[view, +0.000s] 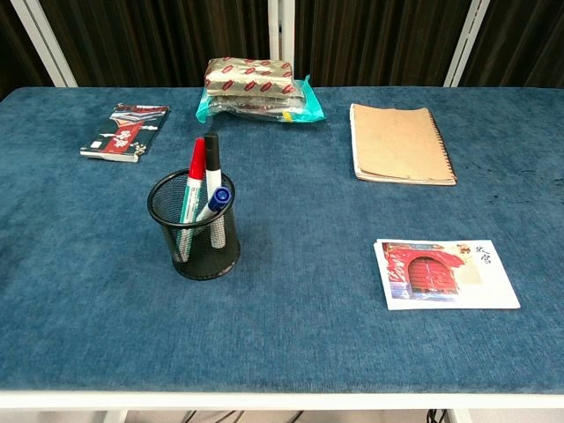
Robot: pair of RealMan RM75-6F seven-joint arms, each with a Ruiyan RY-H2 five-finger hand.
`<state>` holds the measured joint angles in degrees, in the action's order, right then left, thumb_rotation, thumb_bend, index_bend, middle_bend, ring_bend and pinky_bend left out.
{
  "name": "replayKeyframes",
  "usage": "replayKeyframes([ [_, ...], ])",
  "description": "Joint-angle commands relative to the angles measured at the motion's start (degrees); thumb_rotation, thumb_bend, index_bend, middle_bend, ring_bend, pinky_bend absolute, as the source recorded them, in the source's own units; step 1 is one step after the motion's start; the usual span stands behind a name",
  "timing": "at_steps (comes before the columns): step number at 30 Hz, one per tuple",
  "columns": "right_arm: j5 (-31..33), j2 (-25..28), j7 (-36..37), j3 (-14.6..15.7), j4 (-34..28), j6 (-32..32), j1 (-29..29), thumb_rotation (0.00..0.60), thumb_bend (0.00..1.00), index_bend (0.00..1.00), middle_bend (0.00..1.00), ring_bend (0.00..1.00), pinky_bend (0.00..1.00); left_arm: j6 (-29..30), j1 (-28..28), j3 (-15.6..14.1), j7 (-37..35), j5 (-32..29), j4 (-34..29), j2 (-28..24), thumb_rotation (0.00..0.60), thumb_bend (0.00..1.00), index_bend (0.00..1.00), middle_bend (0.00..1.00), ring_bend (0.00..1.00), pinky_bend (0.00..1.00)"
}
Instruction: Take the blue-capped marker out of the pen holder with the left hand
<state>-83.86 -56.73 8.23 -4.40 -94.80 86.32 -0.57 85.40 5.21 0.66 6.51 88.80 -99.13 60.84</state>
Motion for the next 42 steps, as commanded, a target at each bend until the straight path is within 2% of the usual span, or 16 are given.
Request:
replayKeyframes([
  [1,0.0,0.0,0.0,0.0,0.0,0.0,0.0,0.6,0.19,0.0,0.0,0.0,0.0,0.0,0.0,0.0,0.0,0.0,0.0,0.0,0.6,0.2,0.0,0.0,0.0,0.0],
  [6,0.0,0.1,0.0,0.0,-0.2,0.2,0.1,0.6,0.19,0.0,0.0,0.0,0.0,0.3,0.1,0.0,-0.3,0.7,0.2,0.2,0.6,0.2,0.0,0.0,0.0,0.0],
  [11,0.0,0.2,0.2,-0.3,-0.3,0.8,0.3,0.6,0.19,0.0,0.0,0.0,0.0,0.5,1.4,0.0,-0.5,4.5,-0.5,0.3,0.6,0.2,0.02,0.0,0.0,0.0],
  [15,-0.1,0.2,0.4,-0.5,-0.5,0.9,0.1,0.6,0.19,0.0,0.0,0.0,0.0,-0.8,3.4,-0.5,1.5,9.1,-4.1,-0.3,0.6,0.21,0.05,0.0,0.0,0.01],
  [19,0.1,0.1,0.3,-0.6,-0.5,0.5,-0.2,0.6,0.19,0.0,0.0,0.0,0.0,-3.6,5.7,-1.0,6.1,13.0,-8.3,-0.1,0.6,0.21,0.1,0.03,0.0,0.09],
  [23,0.3,-0.1,0.6,-0.8,-0.2,-0.2,-0.6,0.6,0.19,0.0,0.0,0.0,0.0,-8.6,8.8,-0.9,10.4,15.1,-11.0,2.6,0.6,0.21,0.14,0.11,0.01,0.17],
  [30,-0.5,0.8,1.9,-0.6,-0.1,1.0,0.0,0.6,0.19,0.0,0.0,0.0,0.0,-15.8,13.2,0.0,16.1,14.8,-11.8,8.1,0.6,0.22,0.15,0.14,0.04,0.19],
  [37,-1.1,2.3,3.5,-1.0,-0.6,2.8,0.7,0.6,0.19,0.0,0.0,0.0,0.0,-23.6,18.1,1.5,18.4,10.9,-9.9,14.4,0.6,0.25,0.17,0.17,0.1,0.25],
  [42,-0.7,2.3,3.7,-1.0,-0.5,2.3,0.5,0.6,0.19,0.0,0.0,0.0,0.0,-24.6,20.8,3.1,17.9,10.1,-6.3,19.3,0.6,0.31,0.2,0.22,0.17,0.32],
])
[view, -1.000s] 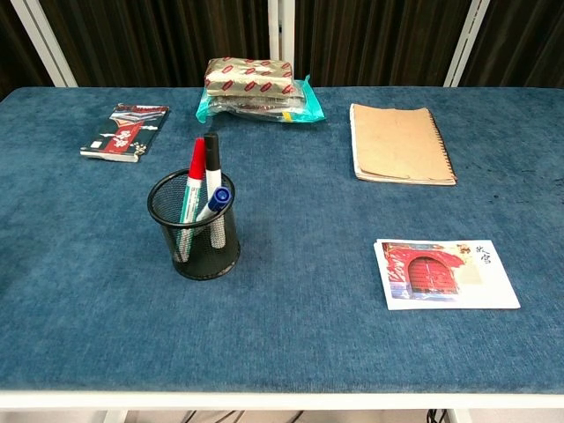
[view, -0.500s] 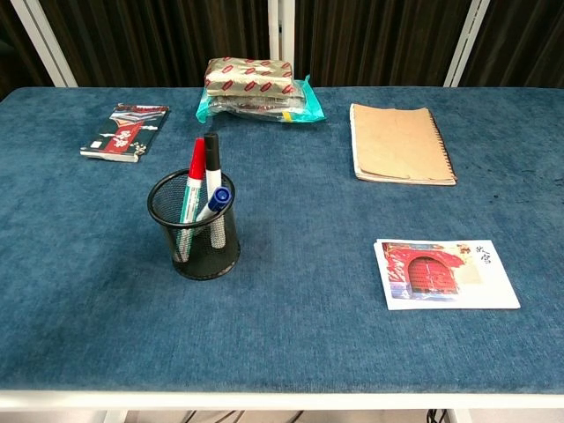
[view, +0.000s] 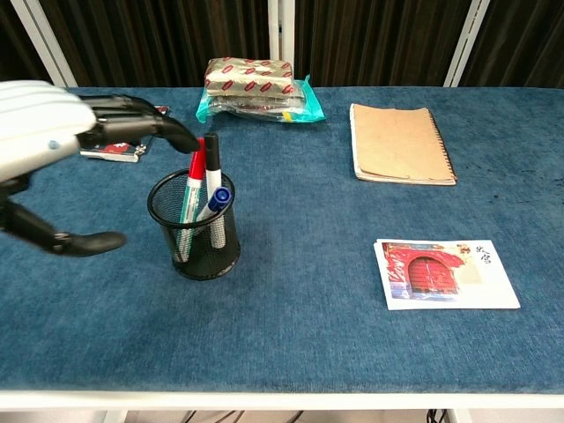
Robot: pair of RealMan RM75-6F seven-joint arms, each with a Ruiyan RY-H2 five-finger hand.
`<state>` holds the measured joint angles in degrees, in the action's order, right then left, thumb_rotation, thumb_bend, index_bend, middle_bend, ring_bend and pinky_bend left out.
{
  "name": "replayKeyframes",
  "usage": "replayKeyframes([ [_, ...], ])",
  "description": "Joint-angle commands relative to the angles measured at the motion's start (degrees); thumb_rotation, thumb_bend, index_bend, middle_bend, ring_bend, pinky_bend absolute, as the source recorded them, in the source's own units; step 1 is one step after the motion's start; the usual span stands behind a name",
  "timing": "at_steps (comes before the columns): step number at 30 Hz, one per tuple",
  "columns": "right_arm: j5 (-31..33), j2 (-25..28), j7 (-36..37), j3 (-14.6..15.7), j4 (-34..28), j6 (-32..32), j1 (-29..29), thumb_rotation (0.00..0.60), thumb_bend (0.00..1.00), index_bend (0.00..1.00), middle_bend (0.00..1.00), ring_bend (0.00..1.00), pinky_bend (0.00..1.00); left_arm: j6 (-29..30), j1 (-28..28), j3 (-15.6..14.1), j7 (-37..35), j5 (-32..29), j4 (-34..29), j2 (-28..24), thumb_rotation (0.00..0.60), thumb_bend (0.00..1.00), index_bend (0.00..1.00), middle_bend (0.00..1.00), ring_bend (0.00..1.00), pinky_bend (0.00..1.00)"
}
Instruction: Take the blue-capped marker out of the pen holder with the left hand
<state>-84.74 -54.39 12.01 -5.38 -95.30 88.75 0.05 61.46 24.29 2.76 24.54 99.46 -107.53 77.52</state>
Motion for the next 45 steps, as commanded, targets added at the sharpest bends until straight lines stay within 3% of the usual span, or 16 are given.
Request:
replayKeyframes([
  [1,0.3,0.0,-0.1,-0.1,0.0,-0.2,-0.1,0.6,0.19,0.0,0.0,0.0,0.0,-0.8,2.1,1.1,-0.2,-0.6,2.6,3.2,0.6,0.32,0.21,0.23,0.19,0.34],
  [11,1.3,0.0,-0.8,0.0,-0.1,-1.6,-0.4,0.6,0.19,0.0,0.0,0.0,0.0,-2.9,5.8,2.0,-0.2,-2.9,5.9,7.3,0.6,0.35,0.24,0.29,0.36,0.47],
  [31,2.9,0.9,-0.5,0.3,-0.4,-3.9,-0.7,0.6,0.19,0.0,0.0,0.0,0.0,-4.9,9.1,1.9,4.1,-9.3,7.3,8.8,0.6,0.38,0.42,0.41,0.48,0.54],
  [45,4.4,1.3,-1.2,0.4,-0.8,-5.6,-0.9,0.6,0.19,0.0,0.0,0.0,0.0,0.8,10.2,1.3,-0.3,-4.5,12.3,11.4,0.6,0.39,0.59,0.59,0.66,0.71],
])
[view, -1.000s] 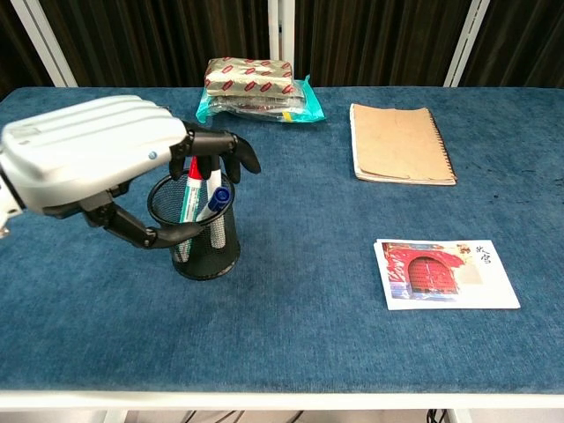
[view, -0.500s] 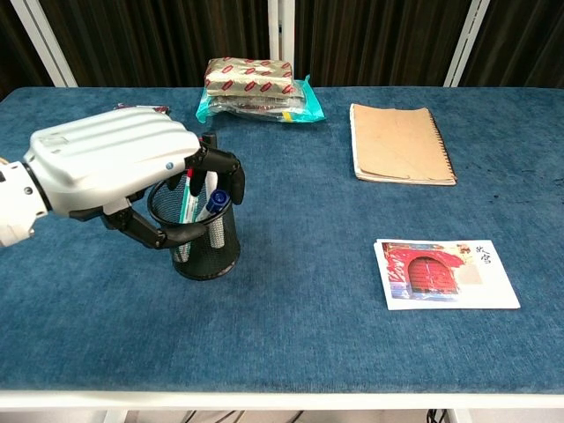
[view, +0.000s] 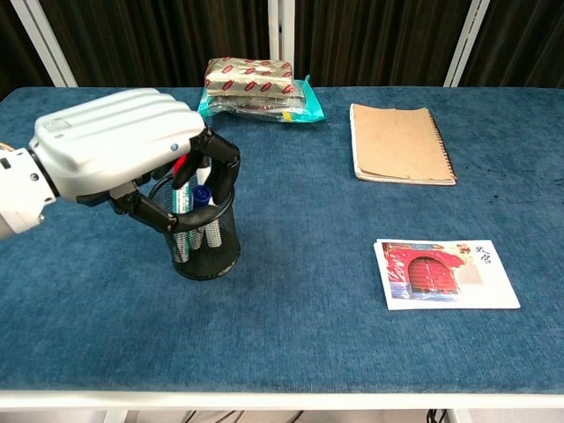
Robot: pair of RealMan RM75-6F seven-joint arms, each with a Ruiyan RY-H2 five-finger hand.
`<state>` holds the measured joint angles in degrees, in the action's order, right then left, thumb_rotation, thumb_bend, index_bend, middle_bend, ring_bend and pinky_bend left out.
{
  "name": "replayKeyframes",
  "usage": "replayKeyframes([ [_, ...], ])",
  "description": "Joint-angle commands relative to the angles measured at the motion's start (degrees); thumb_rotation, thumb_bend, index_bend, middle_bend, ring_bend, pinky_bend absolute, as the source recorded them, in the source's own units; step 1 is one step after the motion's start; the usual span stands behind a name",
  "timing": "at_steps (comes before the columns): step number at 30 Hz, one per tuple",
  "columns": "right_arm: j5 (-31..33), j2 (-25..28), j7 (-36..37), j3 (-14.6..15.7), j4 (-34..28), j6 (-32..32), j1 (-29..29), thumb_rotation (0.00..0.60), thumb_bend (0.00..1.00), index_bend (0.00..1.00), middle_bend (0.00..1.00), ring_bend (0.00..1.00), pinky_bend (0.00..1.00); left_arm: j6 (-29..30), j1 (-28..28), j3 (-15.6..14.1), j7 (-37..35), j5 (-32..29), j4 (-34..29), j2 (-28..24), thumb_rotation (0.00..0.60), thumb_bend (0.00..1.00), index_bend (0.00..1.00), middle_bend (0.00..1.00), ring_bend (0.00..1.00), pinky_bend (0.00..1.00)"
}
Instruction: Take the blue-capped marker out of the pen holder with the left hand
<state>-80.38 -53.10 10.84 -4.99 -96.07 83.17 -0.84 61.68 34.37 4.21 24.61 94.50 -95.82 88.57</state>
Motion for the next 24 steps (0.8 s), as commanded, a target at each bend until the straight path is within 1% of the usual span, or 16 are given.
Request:
replayKeyframes([
  [1,0.0,0.0,-0.1,0.0,-0.1,-0.1,0.0,0.6,0.19,0.0,0.0,0.0,0.0,0.7,0.2,-0.2,-0.6,0.4,0.7,0.5,0.6,0.39,0.6,0.6,0.67,0.72],
  [8,0.2,0.3,0.2,-0.1,-0.1,0.2,0.2,0.6,0.19,0.0,0.0,0.0,0.0,3.7,0.2,-0.6,-1.6,2.9,0.2,0.4,0.6,0.39,0.62,0.62,0.69,0.74],
  [11,0.1,0.4,0.4,-0.1,-0.2,0.4,0.3,0.6,0.19,0.0,0.0,0.0,0.0,5.3,0.1,-0.7,-1.6,4.2,-1.9,-0.8,0.6,0.39,0.62,0.63,0.7,0.74],
  [14,0.0,0.4,0.4,-0.1,-0.3,0.6,0.3,0.6,0.19,0.0,0.0,0.0,0.0,7.5,-0.1,-0.1,-1.1,5.9,-4.6,-2.5,0.6,0.39,0.62,0.63,0.7,0.75],
  [19,-0.3,0.4,0.1,-0.1,-0.6,0.8,0.3,0.6,0.19,0.0,0.0,0.0,0.0,10.7,-0.4,1.7,-0.9,7.7,-8.8,-5.9,0.6,0.39,0.63,0.63,0.7,0.75],
  [24,-0.5,0.3,-0.5,-0.1,-0.9,0.9,0.3,0.6,0.19,0.0,0.0,0.0,0.0,14.9,-1.4,4.6,-1.5,7.8,-12.1,-9.8,0.6,0.39,0.63,0.63,0.7,0.75],
])
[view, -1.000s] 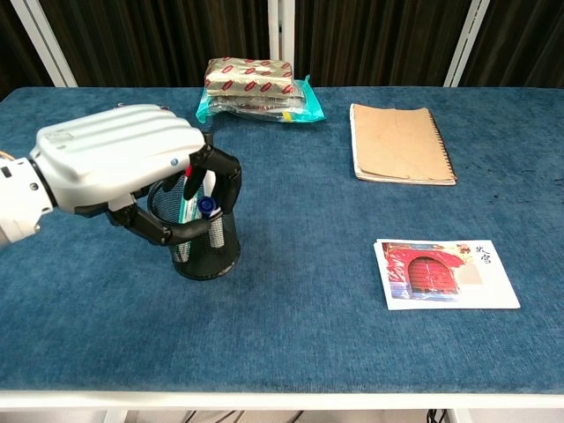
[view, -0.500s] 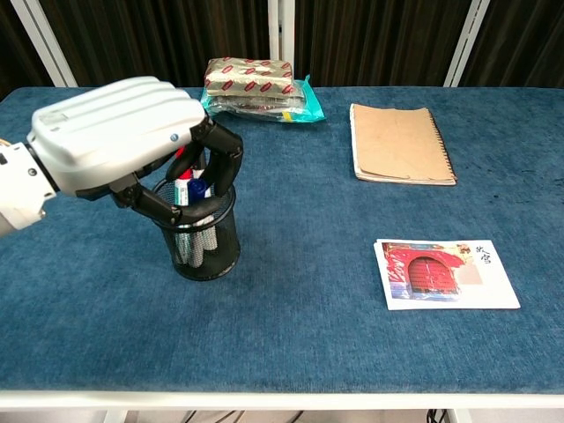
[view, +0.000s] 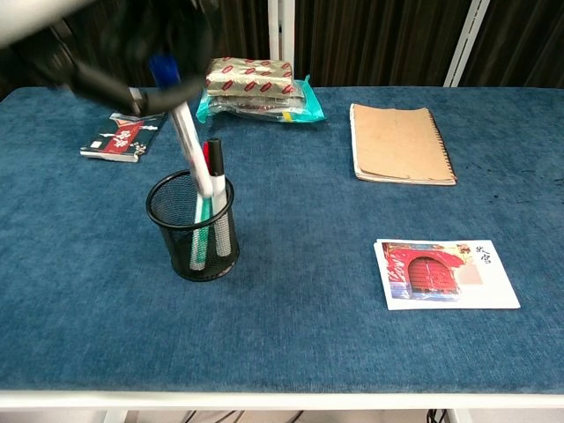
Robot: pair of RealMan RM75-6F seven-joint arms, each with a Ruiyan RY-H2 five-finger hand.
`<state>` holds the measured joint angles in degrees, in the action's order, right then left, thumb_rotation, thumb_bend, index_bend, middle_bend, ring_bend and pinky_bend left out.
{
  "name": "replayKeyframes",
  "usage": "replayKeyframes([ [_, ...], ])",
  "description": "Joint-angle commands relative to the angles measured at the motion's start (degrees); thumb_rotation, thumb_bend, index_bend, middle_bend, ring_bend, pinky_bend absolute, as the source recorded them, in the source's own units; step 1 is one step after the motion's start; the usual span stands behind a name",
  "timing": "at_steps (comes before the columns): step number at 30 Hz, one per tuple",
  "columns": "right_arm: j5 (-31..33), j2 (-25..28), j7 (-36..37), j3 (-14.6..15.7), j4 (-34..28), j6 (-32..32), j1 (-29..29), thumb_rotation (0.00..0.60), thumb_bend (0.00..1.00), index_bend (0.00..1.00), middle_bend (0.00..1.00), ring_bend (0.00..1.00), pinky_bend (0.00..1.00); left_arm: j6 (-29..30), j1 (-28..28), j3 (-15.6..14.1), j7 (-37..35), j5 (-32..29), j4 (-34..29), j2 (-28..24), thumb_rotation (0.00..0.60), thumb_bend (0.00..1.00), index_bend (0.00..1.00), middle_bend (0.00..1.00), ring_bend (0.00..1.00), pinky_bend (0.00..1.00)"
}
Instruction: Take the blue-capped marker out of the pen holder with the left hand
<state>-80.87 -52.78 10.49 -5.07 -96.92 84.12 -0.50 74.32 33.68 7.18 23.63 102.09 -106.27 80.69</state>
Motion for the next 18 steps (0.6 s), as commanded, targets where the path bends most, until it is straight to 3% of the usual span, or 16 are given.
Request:
replayKeyframes([
  [1,0.1,-0.1,-0.3,0.0,-0.1,-0.1,0.0,0.6,0.19,0.0,0.0,0.0,0.0,3.0,-1.0,2.1,-0.8,0.0,-2.0,-2.5,0.6,0.39,0.63,0.63,0.7,0.75],
  [9,0.3,-0.3,-1.4,0.0,-0.5,-0.5,-0.3,0.6,0.19,0.0,0.0,0.0,0.0,3.3,-2.0,4.1,-7.3,-6.8,2.1,-4.8,0.6,0.39,0.63,0.63,0.7,0.75],
  [18,0.8,-0.7,-2.2,0.1,-0.5,-1.1,-0.5,0.6,0.19,0.0,0.0,0.0,0.0,-6.9,0.9,3.1,-13.2,-17.1,14.7,0.4,0.6,0.39,0.63,0.63,0.7,0.75],
])
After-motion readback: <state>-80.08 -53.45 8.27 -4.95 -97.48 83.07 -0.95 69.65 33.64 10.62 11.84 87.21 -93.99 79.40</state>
